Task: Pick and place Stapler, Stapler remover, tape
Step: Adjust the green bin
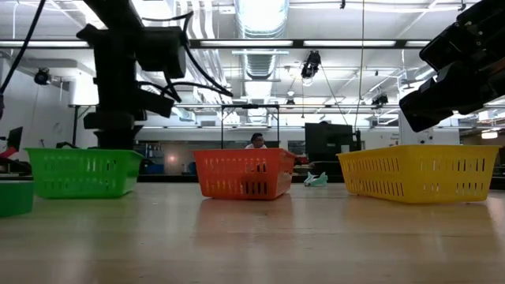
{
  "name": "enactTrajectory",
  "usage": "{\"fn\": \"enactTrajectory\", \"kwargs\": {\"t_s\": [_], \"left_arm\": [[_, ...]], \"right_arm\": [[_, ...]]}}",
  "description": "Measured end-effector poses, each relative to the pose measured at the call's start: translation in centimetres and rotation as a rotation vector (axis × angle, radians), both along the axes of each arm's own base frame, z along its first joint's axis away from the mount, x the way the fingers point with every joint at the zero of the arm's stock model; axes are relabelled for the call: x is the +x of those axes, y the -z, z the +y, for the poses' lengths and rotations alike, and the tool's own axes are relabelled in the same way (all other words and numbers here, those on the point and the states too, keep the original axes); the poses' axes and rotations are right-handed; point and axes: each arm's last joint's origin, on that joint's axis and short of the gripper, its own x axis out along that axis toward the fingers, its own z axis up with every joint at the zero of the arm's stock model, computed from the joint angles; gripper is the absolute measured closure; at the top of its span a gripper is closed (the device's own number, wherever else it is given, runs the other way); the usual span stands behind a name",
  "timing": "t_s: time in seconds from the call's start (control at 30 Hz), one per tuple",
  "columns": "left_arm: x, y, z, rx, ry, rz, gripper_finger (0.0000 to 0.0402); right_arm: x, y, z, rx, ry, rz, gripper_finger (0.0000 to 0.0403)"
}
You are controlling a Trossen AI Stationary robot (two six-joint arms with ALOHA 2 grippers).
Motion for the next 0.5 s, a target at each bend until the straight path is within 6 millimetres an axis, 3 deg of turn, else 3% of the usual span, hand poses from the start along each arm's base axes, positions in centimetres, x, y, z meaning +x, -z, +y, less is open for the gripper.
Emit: {"fn": "enactTrajectory", "kwargs": {"t_s": [0.2,0.5], "left_arm": [[0.8,-0.1,-0.1,-0.016,0.069,-0.059,0.0271],[1.5,-3.1,-0.1,0.024,0.117,-0.133,0.0271]], "right_arm": [[0.0,0.0,0.0,-0.001,0.000,0.000,0.0394],[0.0,0.0,0.0,-0.005,-0.001,0.000,0.0394]]}}
